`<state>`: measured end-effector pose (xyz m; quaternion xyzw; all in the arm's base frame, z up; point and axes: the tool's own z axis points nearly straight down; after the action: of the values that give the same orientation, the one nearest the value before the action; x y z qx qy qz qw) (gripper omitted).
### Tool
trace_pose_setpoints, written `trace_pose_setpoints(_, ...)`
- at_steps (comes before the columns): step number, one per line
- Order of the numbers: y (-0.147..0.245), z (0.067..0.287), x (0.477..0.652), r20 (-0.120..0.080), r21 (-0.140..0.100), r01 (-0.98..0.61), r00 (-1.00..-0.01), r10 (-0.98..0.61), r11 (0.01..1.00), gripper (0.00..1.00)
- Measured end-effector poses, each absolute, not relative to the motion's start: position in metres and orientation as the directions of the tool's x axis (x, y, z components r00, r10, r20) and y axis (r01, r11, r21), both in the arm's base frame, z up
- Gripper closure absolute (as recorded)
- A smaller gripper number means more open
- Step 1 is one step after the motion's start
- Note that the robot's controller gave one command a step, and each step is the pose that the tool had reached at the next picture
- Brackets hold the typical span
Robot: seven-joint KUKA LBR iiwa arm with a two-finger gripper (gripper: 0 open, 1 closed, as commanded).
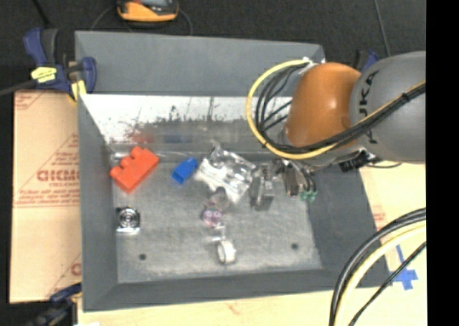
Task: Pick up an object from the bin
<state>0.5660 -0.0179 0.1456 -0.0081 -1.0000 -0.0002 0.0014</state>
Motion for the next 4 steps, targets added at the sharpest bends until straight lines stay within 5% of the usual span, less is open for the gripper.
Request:
trace_pose_setpoints(1,0.021,0.132,0.612,-0.005,0.002,0.237,-0.971,0.237,0.971,1.0)
trace_pose_setpoints(2,0.03,0.11,0.617,-0.013,0.002,0.315,-0.949,0.315,0.949,1.0)
trace_pose_setpoints(3,0.028,0.169,0.627,-0.012,0.002,0.287,-0.958,0.287,0.958,1.0)
trace_pose_setpoints(4,0.028,0.111,0.625,-0.016,0.01,0.519,-0.854,0.519,0.855,1.0)
